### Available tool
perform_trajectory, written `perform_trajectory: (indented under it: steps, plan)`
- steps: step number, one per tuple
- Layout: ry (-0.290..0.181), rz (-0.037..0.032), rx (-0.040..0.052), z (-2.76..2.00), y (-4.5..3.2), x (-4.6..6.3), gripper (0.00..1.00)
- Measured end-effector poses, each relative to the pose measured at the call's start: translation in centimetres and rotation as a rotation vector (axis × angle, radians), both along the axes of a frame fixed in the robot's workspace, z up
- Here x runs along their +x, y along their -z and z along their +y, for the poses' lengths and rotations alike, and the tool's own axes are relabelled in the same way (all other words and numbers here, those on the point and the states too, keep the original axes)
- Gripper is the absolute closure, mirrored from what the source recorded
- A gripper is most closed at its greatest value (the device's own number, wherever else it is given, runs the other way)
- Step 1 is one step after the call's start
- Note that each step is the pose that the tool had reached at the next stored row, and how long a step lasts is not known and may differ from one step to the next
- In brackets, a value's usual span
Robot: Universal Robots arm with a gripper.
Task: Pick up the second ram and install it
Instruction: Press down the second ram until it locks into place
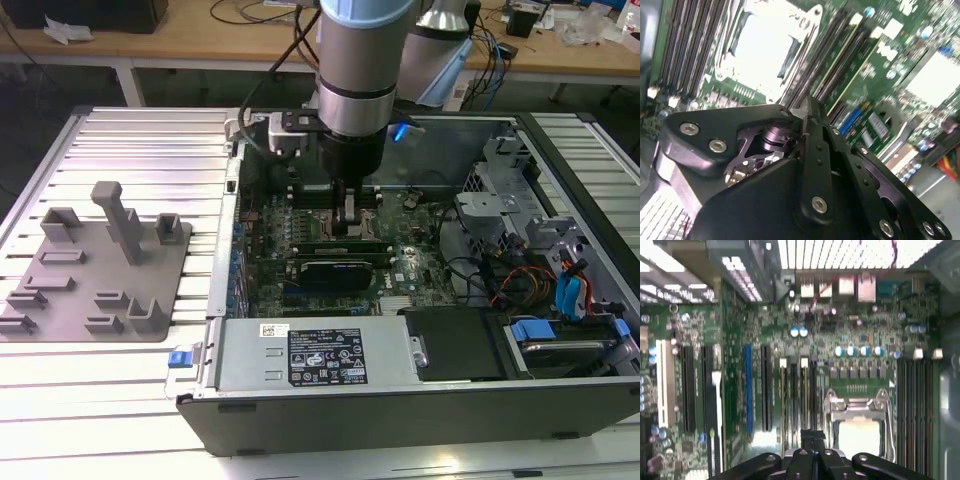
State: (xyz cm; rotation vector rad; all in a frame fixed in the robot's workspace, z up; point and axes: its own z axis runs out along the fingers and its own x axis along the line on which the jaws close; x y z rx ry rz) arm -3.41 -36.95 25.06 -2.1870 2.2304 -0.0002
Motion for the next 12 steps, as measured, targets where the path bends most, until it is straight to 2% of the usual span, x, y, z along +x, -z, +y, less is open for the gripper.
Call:
perform_trajectory:
  steps: [1, 5, 12]
  plan:
    - [0.0, 0.0, 0.0, -0.01, 0.0, 0.64, 0.92]
    - [0.0, 0.0002, 0.0023, 0.0, -0.61, 0.67, 0.92]
    - [0.0, 0.0001, -0.0005, 0.0, -0.61, 0.68, 0.92]
